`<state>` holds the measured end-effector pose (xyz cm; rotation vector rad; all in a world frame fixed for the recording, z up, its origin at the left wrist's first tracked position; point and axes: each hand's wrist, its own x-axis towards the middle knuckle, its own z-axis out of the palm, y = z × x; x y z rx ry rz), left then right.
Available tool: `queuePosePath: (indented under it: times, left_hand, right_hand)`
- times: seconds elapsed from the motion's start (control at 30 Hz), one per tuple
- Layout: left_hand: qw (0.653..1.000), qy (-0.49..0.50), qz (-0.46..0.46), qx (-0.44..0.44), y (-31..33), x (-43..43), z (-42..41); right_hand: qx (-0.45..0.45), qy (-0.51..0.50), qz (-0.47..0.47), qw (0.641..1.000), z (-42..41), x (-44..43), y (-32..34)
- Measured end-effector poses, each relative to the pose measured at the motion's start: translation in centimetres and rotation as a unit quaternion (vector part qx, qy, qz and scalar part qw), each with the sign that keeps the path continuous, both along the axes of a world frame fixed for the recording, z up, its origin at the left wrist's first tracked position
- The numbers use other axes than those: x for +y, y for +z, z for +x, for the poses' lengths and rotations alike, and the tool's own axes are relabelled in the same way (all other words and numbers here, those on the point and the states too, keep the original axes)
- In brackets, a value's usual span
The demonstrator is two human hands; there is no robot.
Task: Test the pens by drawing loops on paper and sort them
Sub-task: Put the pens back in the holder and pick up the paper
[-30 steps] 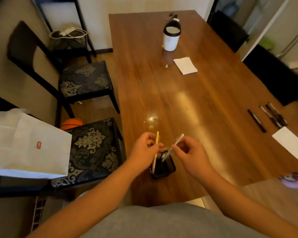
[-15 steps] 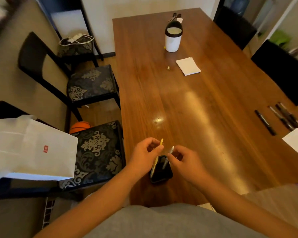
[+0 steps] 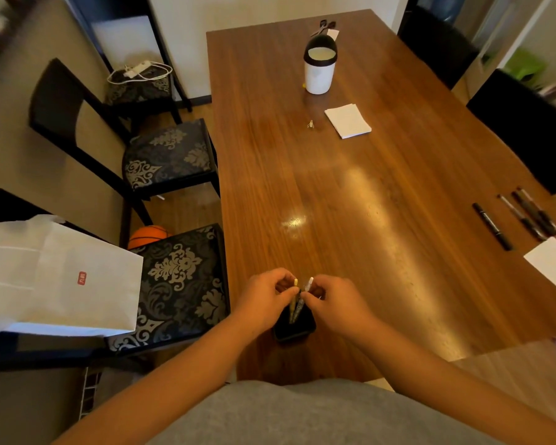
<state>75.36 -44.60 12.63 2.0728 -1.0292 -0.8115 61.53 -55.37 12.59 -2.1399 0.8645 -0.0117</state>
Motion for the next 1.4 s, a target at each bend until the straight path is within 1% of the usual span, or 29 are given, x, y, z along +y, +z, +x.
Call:
queuePosePath:
  times: [0.17, 0.57, 0.8, 1.1, 1.3, 1.4]
  left_hand:
    - [0.999, -0.015, 0.003, -0.039, 0.0, -0.3, 0.0]
    - [1.000, -0.012, -0.001, -0.026, -0.2, 0.2, -0.1]
    - [0.997, -0.043, -0.005, -0.068, -0.5, 0.0, 0.1]
    - [0.994, -0.072, 0.005, -0.079, -0.6, 0.4, 0.3]
    - [0.997, -0.049, -0.008, -0.051, -0.7, 1.0, 0.6]
    - [1.000, 0.008, -0.020, -0.018, -1.0, 2.9, 1.3]
  right_hand:
    - [0.003, 0.008, -0.009, 1.000, 0.4, 0.0, -0.2]
    - [0.003, 0.013, -0.024, 1.000, -0.1, 0.0, -0.5]
    - [0.020, 0.031, -0.028, 0.999, 0.2, -0.3, -0.3]
    - [0.016, 0.039, 0.002, 0.999, -0.1, -0.5, -0.7]
    - [0.007, 0.032, 0.037, 0.999, -0.7, -0.6, -1.2]
    - [-0.013, -0.023, 0.064, 0.998, -2.4, -0.9, -1.6]
